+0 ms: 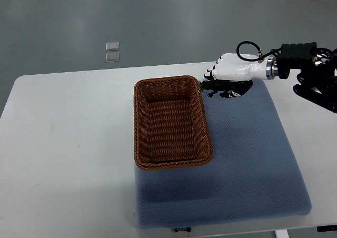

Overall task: Place crocodile in brown basket with right hand
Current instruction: 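Carry the held crocodile with the right hand over the basket, then open the right hand to drop the crocodile into the basket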

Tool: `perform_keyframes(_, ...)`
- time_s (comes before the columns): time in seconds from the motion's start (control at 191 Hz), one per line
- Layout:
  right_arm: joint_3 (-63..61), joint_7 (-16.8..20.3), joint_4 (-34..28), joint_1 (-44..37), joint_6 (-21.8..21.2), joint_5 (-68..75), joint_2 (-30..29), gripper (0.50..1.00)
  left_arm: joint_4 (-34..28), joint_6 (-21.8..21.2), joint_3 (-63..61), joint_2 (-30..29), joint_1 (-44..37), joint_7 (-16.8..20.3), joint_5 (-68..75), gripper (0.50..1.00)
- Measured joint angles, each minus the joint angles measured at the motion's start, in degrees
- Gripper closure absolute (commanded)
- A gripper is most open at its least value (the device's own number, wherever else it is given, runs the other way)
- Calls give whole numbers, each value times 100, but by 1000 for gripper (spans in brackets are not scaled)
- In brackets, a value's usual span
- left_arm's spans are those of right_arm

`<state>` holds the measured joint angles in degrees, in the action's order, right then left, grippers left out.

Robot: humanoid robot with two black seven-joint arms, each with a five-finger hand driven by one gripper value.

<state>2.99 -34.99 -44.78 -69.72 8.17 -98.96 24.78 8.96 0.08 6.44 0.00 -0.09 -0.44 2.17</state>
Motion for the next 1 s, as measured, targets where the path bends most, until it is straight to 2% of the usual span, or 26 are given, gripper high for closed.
perform_keyframes(0.256,-111,0,-14,-373,-355,5,-593,932,0,1,1,0,0,0,0,500)
perform_keyframes(0.502,-112,-1,-14,-445,-472,9,-1146,893,0,1,2,0,0,5,0,500)
perform_keyframes(0.591,-112,-1,-24,-434,-533,9,-1252,830,0,1,2,0,0,5,0,500)
perform_keyframes(0.659,-112,-1,-40,-404,-545,9,-1287,744,0,1,2,0,-1,5,0,500)
perform_keyframes(0.701,-110,-1,-57,-377,-543,9,-1299,728,0,1,2,0,0,5,0,500)
perform_keyframes(0.743,-104,-1,-78,-337,-532,9,-1317,691,0,1,2,0,0,5,0,500)
perform_keyframes(0.811,-99,-1,-96,-256,-512,10,-1336,587,0,1,2,0,0,1,0,500)
perform_keyframes(0.999,-92,-1,-226,-131,-413,137,-1344,574,0,1,-1,0,0,0,0,500)
